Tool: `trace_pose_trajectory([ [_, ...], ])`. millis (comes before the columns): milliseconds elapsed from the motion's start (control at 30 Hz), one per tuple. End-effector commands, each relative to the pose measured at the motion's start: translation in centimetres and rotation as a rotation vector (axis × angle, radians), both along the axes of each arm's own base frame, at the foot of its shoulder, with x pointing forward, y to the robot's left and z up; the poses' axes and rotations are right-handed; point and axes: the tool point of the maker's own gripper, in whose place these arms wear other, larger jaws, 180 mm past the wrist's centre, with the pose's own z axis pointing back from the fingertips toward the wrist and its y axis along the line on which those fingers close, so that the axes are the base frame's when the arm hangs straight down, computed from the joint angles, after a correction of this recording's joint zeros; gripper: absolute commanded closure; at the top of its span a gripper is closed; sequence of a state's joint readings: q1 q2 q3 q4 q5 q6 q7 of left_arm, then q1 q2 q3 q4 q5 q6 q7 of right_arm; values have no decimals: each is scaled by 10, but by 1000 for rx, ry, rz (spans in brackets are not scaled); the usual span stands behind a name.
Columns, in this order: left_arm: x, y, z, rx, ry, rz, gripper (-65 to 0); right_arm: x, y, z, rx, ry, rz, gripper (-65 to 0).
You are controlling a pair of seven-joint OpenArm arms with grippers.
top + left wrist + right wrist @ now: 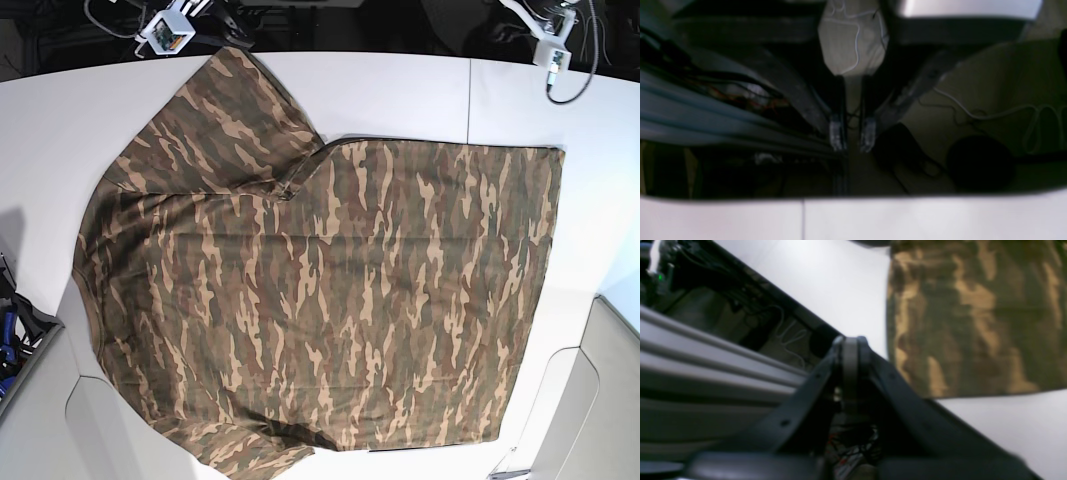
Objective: Fold the T-shirt properly
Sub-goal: 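Move both grippers out from rest toward the shirt's shoulder corners, then lower both grippers and grasp the camouflage shirt's collar-side corners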
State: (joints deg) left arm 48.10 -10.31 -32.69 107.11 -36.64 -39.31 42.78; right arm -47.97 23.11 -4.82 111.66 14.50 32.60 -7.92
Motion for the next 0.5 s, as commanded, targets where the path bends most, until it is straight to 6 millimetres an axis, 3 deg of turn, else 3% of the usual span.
trace_pose_trajectory([
  [0, 5, 3, 12, -2, -40, -1, -102, 8, -2, 12, 31, -23, -33, -11],
  [267, 24, 16, 37, -28, -146, 67, -128, 54, -65, 17, 2, 4, -292, -24],
  [400, 25, 15, 39, -41, -156, 73, -278, 74, -106, 18, -54, 20, -414, -182],
  [467, 28, 15, 39, -40, -163, 72, -318, 81, -126, 17, -97, 31, -483, -270],
])
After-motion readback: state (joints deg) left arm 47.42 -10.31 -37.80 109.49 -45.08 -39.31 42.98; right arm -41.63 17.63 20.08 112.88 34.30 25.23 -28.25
